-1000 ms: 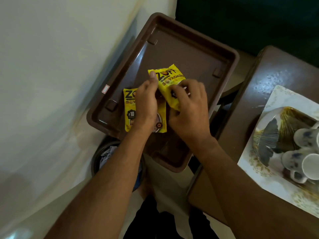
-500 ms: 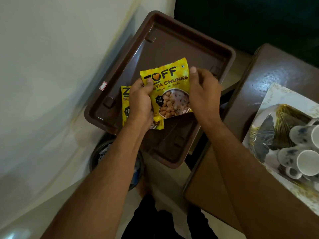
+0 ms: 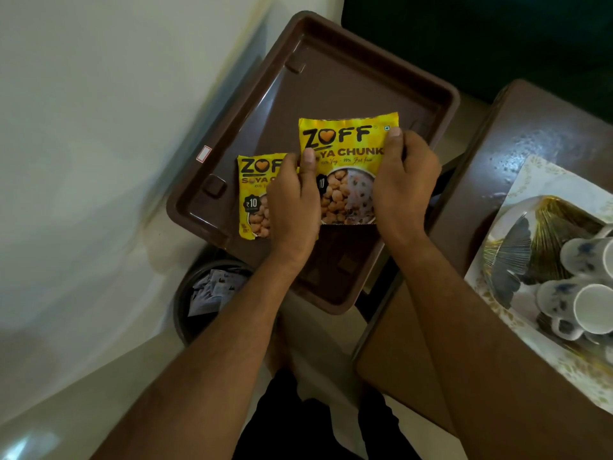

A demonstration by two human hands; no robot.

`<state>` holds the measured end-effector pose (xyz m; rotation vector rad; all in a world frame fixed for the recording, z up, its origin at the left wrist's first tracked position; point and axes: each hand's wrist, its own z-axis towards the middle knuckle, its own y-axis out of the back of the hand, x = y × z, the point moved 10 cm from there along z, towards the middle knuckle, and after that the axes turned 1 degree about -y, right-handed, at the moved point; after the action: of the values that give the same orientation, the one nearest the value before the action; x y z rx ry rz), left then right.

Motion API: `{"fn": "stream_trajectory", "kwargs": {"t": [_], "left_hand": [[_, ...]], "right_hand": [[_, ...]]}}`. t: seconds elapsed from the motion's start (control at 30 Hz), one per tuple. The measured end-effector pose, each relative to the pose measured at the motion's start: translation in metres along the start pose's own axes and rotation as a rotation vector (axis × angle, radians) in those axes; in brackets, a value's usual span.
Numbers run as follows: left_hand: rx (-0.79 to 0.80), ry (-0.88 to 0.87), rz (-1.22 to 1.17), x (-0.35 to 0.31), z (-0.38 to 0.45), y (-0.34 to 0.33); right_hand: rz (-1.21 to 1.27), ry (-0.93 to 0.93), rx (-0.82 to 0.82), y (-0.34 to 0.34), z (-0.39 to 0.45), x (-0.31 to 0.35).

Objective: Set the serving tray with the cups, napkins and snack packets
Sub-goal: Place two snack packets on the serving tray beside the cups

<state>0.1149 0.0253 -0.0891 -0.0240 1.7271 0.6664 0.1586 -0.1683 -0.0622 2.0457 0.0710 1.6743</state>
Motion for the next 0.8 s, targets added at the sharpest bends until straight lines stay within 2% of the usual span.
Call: {"fn": "stream_trajectory", "kwargs": {"t": [0.1,0.4,0.5,0.57,0.67,0.8], "left_hand": [[-0.045,-0.049,0.02,-0.004,0.0,0.006],[-0.013,0.005,-0.187,-0.006,-0.007,0.011],[0.004,0.058,-0.245,0.003,-0.009,0.01],[0.031,0.068,-0.269,0.006,-0.01,0.009],[0.075,0.072,-0.291,0.008,-0.01,0.011],[-0.023,-0.045,-0.02,0.001,-0.008,0.037]], "right_hand": [[-0.033,0.006,-0.023,0.005,-0.001,0.0],[-0.102,-0.055,-0.07,0.012,-0.006,-0.008],[0.015,-0.089,0.002,0.007,-0.006,-0.01],[0.109,-0.121,0.111,-0.002,-0.008,-0.011],[0.103,-0.143,0.269,-0.014,-0.012,-0.014],[0.075,-0.138,0.28,-0.013,-0.011,-0.015]]}}
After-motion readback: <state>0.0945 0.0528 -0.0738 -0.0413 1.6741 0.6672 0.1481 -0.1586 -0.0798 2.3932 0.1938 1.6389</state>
